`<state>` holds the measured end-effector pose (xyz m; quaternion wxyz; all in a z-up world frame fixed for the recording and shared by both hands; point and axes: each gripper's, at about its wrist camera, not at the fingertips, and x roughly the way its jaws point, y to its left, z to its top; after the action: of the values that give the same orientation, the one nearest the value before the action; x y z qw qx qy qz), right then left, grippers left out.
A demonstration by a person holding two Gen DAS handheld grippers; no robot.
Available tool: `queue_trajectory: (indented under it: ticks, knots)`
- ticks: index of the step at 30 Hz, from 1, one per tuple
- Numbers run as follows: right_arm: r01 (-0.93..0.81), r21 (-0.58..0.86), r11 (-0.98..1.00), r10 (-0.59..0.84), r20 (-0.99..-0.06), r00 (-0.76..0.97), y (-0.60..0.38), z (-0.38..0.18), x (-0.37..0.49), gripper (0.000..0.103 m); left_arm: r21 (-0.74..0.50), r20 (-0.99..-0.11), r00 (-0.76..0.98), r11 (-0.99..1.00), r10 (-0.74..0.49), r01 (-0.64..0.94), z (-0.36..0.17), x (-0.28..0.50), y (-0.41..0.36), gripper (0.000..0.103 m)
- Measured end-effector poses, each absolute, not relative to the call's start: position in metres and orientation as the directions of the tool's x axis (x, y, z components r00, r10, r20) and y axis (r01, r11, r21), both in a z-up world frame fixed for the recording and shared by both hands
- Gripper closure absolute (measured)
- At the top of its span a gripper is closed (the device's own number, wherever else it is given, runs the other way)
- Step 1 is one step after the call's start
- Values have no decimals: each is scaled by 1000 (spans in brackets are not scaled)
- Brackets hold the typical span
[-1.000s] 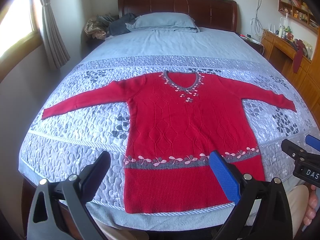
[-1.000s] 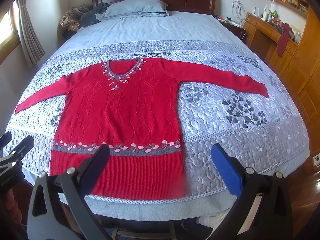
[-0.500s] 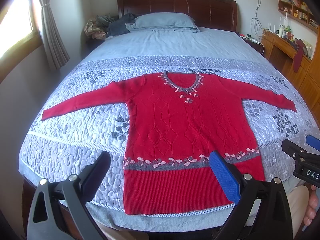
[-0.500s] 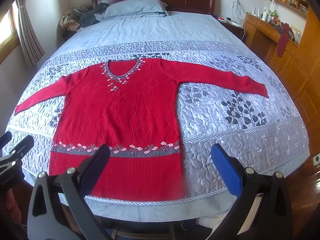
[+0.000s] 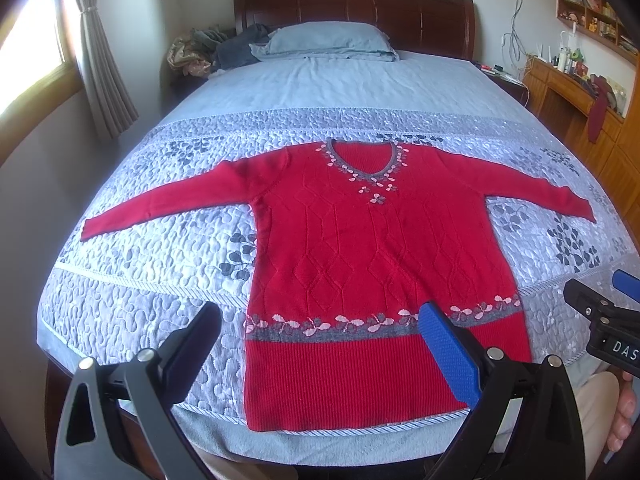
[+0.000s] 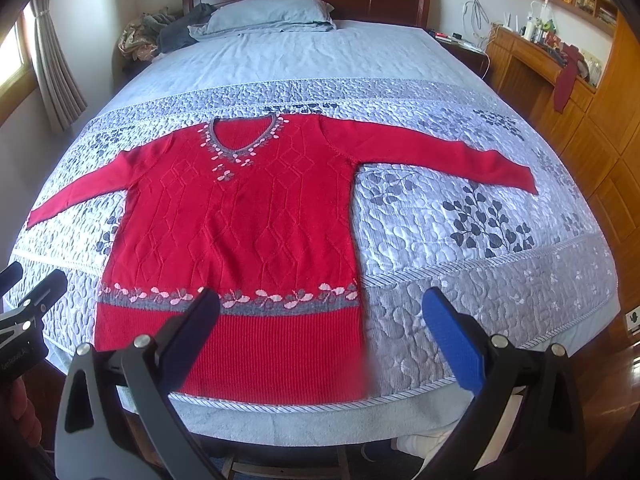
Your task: Fold small clothes
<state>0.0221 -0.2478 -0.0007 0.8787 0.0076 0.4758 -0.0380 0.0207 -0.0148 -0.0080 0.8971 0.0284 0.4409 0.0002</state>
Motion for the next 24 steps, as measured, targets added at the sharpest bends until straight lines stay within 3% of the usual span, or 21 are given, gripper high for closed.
queue_trajectory:
  ticks: [15,24]
  knots:
    - [94,-12,995,-60,-850,523,-278,-11,58,3,52,-815,579,998,24,31,-22,51,-24,4]
    - [304,-66,950,-199,-880,431,-457,-33,180,3,77,-840,539,997,55,19,-42,157,-52,4]
